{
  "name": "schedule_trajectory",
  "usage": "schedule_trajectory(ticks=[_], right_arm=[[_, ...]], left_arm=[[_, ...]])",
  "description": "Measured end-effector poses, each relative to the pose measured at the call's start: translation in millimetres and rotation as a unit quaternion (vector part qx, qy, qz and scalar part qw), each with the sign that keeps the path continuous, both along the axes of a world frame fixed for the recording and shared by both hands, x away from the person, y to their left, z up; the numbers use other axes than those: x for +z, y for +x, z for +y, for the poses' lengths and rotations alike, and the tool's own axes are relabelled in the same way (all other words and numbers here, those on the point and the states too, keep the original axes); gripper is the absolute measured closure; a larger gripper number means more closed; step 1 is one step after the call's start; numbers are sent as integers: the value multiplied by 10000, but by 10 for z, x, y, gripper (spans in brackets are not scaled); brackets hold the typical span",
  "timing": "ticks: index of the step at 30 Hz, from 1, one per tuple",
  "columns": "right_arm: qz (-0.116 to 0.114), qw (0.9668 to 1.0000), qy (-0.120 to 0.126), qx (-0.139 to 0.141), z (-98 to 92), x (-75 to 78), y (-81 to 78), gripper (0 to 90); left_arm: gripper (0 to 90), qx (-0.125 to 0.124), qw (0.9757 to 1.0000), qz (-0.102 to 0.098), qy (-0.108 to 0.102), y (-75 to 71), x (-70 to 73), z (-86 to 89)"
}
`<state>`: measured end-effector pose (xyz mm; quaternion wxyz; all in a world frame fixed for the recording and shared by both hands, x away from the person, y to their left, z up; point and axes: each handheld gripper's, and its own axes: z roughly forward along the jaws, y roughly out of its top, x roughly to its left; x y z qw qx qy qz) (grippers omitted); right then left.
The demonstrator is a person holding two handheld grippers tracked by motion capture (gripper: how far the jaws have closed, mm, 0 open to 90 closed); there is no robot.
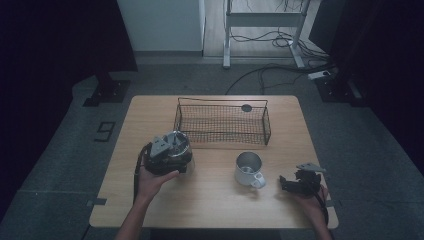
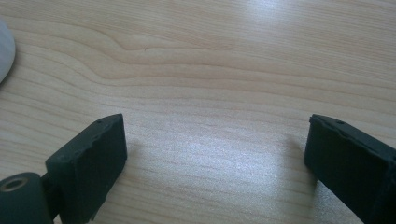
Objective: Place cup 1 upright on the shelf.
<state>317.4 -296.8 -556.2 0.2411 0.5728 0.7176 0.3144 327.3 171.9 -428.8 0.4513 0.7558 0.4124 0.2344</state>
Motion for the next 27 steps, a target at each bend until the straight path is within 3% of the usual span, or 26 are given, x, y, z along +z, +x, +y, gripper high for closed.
schedule_trajectory(ticks=[27], right_arm=[[-1,10000,0,1,0,0,0,57]], left_arm=[[39,-69,9998,-166,-50,111,261,-79]])
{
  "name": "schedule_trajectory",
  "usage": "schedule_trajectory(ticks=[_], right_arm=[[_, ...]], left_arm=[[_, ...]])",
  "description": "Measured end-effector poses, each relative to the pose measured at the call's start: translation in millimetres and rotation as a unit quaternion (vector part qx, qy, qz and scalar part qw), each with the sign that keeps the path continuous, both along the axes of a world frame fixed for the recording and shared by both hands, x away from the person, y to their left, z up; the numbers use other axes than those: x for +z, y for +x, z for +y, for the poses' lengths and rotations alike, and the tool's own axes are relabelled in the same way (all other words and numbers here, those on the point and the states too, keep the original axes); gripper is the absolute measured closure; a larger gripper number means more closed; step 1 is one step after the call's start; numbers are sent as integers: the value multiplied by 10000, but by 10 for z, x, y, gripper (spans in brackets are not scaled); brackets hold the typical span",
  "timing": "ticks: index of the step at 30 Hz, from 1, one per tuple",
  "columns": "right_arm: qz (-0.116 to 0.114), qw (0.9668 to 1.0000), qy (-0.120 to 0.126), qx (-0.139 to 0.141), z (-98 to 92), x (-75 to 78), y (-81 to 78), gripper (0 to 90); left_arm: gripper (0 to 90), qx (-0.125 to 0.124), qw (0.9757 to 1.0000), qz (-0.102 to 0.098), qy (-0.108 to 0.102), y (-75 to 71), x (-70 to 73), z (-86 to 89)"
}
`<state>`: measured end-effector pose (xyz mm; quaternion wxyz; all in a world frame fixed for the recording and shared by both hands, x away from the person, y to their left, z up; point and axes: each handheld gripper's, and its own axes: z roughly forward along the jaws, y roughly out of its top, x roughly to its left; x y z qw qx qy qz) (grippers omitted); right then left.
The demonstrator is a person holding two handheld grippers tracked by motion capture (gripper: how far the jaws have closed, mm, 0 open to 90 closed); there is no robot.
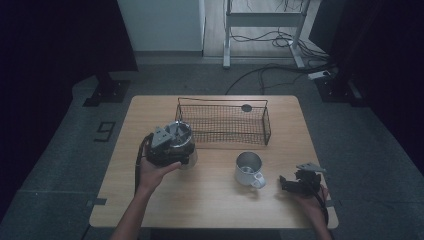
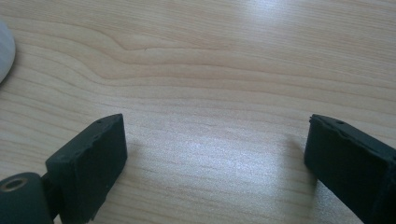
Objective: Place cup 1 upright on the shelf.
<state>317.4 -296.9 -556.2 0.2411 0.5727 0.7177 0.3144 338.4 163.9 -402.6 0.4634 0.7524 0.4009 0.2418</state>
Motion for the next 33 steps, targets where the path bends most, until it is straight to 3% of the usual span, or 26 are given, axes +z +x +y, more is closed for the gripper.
schedule_trajectory(ticks=[33], right_arm=[[-2,10000,6,-24,1,0,2,59]], left_arm=[[39,137,9999,-38,-11,223,177,-58]])
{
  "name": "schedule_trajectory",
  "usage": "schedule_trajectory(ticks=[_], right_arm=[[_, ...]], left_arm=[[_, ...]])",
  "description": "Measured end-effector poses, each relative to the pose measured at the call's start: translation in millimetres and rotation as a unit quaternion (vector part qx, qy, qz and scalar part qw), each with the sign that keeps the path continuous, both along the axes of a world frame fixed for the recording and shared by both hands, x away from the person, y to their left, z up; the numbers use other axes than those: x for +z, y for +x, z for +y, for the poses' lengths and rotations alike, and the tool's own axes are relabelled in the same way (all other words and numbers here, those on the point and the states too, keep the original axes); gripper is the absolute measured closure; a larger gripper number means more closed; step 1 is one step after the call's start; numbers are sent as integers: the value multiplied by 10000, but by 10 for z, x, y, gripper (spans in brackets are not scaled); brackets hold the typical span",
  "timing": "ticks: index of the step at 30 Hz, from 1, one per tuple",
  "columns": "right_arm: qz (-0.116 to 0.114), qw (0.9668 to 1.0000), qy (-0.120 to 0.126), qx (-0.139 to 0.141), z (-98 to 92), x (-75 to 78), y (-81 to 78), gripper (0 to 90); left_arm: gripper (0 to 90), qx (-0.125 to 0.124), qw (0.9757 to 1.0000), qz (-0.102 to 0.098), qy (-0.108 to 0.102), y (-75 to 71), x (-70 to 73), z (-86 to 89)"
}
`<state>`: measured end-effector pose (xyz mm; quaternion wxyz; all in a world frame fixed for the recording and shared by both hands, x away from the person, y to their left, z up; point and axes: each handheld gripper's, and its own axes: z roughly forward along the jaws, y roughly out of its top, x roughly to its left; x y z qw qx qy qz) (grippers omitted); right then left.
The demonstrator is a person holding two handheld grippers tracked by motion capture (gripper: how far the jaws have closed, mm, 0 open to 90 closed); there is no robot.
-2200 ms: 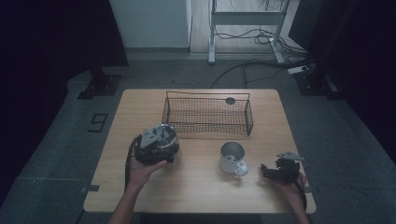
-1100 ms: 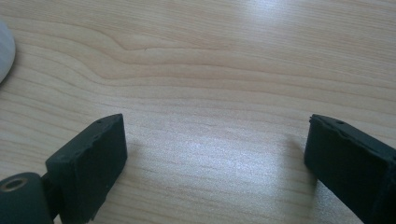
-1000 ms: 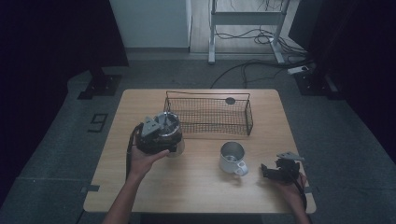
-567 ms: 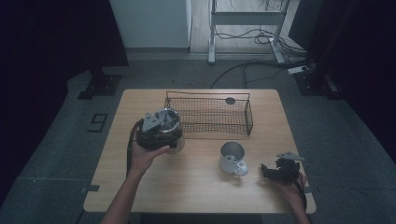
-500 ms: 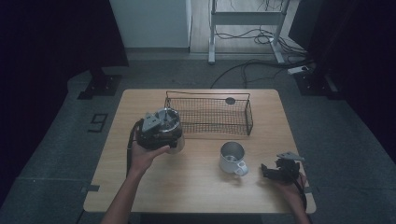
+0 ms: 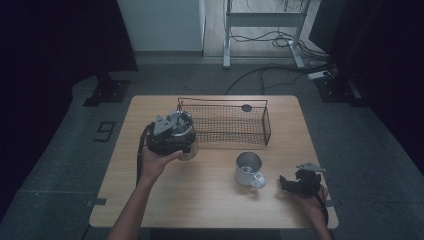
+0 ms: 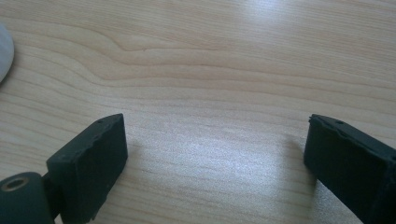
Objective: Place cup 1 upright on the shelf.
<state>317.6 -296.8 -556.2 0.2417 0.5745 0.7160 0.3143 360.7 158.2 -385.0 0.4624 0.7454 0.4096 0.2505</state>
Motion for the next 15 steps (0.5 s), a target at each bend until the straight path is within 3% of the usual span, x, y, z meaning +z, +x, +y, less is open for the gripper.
schedule_trajectory(ticks=[15], right_arm=[[0,10000,0,-2,0,0,0,60]], left_arm=[[39,81,9999,91,-40,138,-3,-8]])
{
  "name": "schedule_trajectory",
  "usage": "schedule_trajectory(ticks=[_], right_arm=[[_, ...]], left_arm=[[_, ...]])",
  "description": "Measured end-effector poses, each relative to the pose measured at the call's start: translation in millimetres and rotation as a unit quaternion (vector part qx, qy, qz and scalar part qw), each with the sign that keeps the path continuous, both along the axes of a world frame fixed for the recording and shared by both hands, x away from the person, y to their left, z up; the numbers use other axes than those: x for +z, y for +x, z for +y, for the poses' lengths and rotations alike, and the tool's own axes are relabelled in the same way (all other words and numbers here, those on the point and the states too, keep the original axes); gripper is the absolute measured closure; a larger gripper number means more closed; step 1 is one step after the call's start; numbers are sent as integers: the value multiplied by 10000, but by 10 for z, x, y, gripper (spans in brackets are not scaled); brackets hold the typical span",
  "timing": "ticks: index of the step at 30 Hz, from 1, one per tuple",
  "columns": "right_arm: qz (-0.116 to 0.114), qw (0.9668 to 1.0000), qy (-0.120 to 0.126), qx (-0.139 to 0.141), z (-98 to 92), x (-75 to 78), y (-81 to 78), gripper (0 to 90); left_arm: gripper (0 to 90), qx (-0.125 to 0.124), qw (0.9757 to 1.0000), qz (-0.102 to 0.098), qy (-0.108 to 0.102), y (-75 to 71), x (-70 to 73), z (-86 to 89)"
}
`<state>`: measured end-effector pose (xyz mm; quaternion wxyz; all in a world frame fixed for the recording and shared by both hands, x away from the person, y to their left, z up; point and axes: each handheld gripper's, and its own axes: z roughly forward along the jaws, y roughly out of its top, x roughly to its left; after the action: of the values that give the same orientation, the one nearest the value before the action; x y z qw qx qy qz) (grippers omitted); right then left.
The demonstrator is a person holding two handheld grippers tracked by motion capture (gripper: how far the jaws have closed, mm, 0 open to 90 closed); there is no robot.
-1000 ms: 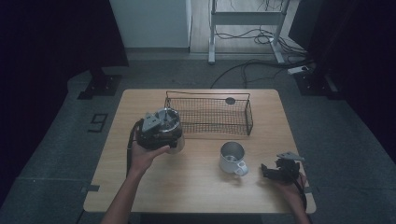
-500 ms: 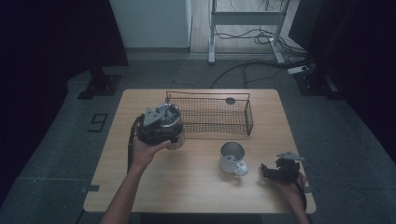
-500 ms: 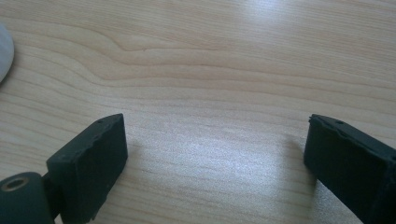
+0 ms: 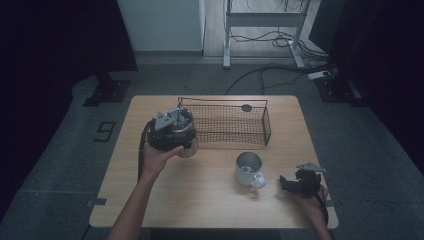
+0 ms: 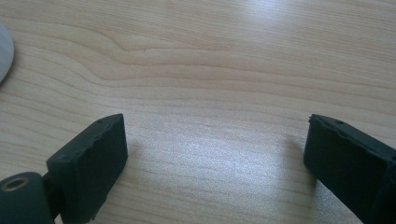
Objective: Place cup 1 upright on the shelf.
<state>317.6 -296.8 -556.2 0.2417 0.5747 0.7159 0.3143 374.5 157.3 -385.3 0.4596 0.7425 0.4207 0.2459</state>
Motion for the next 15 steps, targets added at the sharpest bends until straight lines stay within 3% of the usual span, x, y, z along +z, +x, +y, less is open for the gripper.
schedule_trajectory(ticks=[15], right_arm=[[10,10000,-8,12,-3,1,0,60]], left_arm=[[39,-6,10000,-6,16,107,36,-76]])
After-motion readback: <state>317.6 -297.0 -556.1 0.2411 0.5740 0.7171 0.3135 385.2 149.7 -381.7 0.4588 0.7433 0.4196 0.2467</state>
